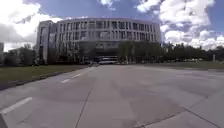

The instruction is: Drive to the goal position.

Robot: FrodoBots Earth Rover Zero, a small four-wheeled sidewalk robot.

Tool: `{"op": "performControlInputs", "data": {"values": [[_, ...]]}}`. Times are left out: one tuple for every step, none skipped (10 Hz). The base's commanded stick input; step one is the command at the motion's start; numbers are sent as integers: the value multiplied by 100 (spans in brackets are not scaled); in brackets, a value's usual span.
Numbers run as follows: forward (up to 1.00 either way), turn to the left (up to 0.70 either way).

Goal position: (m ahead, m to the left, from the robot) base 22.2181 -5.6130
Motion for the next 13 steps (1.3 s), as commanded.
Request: {"op": "performControlInputs", "data": {"values": [[70, 0], [70, 0], [70, 0], [70, 0], [70, 0], [70, 0], [70, 0], [70, 0], [70, 0], [70, 0], [70, 0], [70, 0], [70, 0]]}}
